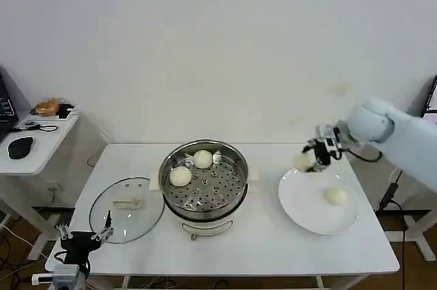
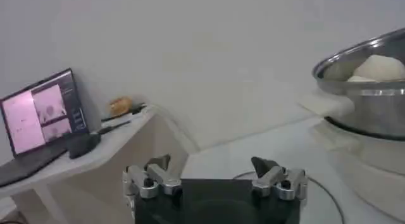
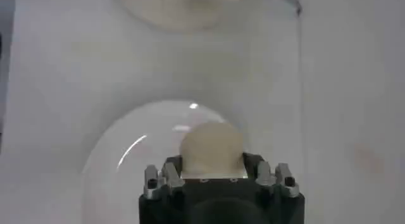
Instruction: Take steamed baozi put them in steamer then cover it.
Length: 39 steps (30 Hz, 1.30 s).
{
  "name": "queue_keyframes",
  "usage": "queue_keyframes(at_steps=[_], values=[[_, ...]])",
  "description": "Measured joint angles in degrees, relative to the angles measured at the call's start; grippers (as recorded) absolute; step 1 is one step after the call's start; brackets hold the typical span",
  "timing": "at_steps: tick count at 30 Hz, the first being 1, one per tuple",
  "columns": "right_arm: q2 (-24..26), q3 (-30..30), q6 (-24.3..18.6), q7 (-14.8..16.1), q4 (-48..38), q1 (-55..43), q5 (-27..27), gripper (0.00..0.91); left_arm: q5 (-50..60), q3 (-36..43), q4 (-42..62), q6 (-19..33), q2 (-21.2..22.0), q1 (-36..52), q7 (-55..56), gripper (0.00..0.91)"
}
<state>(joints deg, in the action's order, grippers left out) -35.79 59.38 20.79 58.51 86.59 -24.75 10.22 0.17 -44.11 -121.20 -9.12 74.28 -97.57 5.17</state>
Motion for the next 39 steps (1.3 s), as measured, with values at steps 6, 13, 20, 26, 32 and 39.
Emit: queue_keyframes(at_steps=[6,13,20,26,32,39], values=[[-6.55,3.23,-0.12,-0.09,0.24,-5.26,3.11,0.655,-0.14,-0.65,-0.37,-0.04,0.10,-0.31,-0.01,0.907],[-15.95,4.83,-1.47,0.45,-1.84,-7.24,3.84,0.655,-0.34,-1.79,-0.78,-0.07,0.58,-0.86,-0.02,0.907],[-24.33,6.98,-4.43,1.83,-3.31,-6.31,2.26,0.655,-0.90,-3.13,-1.32,-0.06,0.88,-1.65,-0.06,0.907],[-29.78,8.30,-7.73,2.23,-4.91,-4.09,0.42,0.655,-1.08,-4.12,-1.53,-0.05,1.24,-1.98,-0.07,0.907],[-33.43,9.13,-11.51,2.46,-6.30,-2.14,-1.57,0.655,-0.82,-3.95,-1.08,0.13,1.74,-1.99,-0.02,0.907],[-35.54,10.06,-14.63,3.05,-6.64,-1.36,-2.94,0.665,-0.87,-4.19,-0.63,0.16,1.81,-1.78,-0.02,0.907]])
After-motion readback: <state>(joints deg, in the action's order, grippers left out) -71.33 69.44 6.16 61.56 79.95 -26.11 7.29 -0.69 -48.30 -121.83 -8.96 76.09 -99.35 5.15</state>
